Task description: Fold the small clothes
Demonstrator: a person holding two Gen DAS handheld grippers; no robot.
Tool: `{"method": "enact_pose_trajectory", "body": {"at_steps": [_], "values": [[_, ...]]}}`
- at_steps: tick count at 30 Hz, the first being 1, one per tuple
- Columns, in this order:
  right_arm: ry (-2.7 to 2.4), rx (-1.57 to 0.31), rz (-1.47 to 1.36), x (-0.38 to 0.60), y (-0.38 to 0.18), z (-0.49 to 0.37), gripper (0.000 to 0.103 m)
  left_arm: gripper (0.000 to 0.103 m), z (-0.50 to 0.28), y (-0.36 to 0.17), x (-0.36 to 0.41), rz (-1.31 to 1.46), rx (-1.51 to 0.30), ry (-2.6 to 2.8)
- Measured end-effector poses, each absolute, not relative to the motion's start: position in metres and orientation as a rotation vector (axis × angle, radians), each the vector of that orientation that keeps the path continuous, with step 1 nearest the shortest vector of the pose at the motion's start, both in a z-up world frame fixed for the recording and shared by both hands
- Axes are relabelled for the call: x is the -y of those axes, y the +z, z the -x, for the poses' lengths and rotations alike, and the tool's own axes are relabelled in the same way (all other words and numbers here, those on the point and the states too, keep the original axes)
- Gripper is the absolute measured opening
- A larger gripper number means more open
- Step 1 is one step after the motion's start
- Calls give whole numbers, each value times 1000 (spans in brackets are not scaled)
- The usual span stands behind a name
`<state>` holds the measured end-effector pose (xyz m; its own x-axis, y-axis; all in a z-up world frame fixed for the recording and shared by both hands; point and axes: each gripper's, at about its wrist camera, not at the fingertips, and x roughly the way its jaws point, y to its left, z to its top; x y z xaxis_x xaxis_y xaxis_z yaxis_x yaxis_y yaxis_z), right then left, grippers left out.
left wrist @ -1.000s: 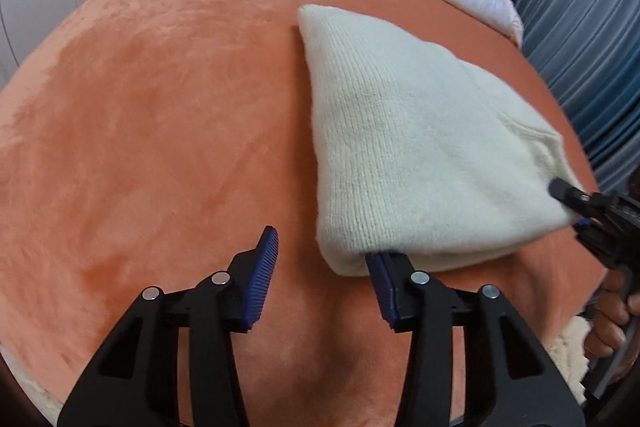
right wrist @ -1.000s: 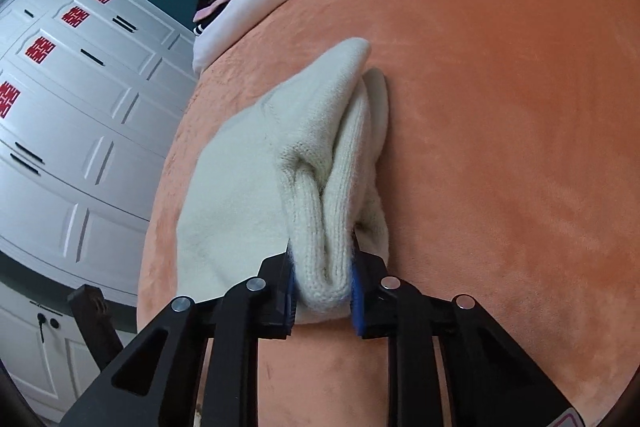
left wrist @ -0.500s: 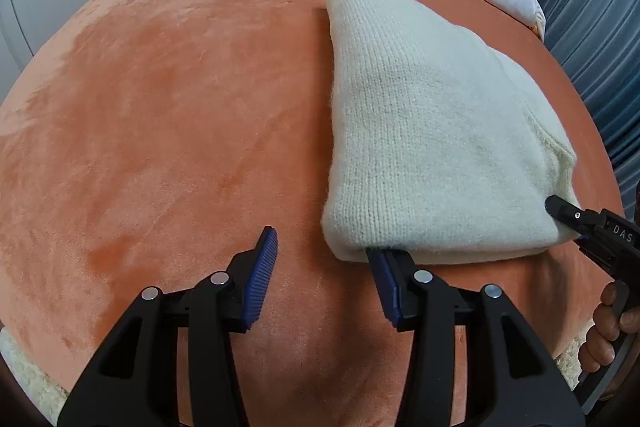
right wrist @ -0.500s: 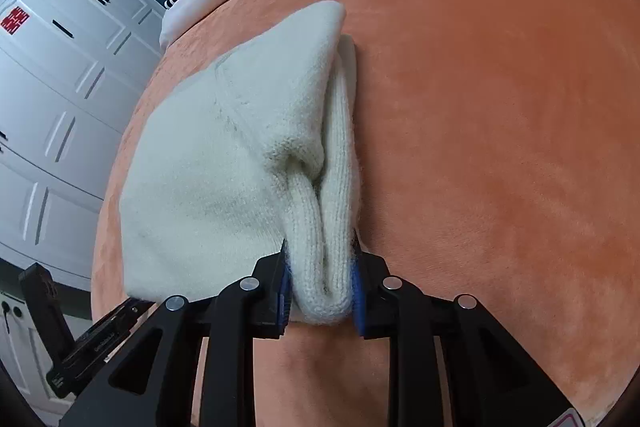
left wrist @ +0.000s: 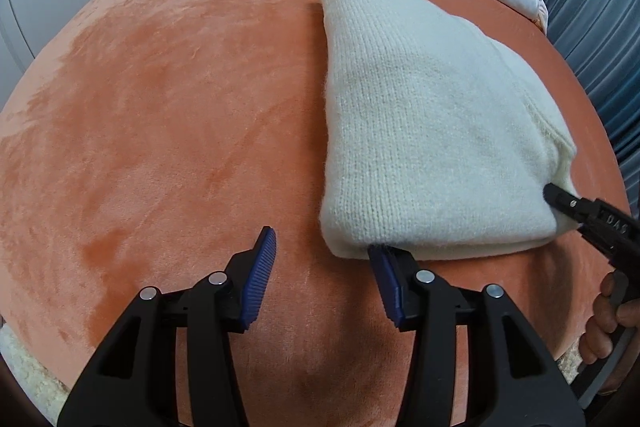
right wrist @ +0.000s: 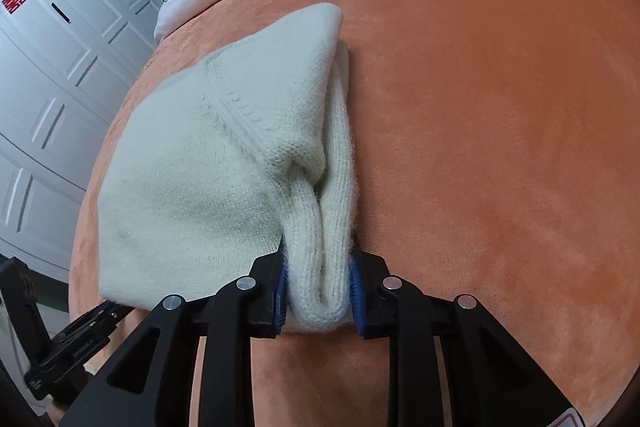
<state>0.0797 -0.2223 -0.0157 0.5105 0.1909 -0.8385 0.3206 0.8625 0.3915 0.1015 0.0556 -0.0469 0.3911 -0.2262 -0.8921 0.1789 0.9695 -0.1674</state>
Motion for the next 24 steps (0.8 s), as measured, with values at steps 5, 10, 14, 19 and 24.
{"method": "enact_pose_trajectory", "body": {"at_steps": [5,10,14,19,24], "values": [[-124,-1008,-515,222,9,-61,26,45,-94,-45,-55,38,-1144,-249],[-102,-939,-497,219,38,-43,27,45,-85,-32,-56,41,-1104,-251],[-125,-1006,-415,214,18,-45,29,45,-87,-30,-57,48,-1100,-223],[-129,-1056,-443,222,-5,-57,28,45,-100,-33,-54,51,-1117,-231],[-67,-897,-456,232,45,-49,12,46,-101,-24,-57,62,-1086,-252]]}}
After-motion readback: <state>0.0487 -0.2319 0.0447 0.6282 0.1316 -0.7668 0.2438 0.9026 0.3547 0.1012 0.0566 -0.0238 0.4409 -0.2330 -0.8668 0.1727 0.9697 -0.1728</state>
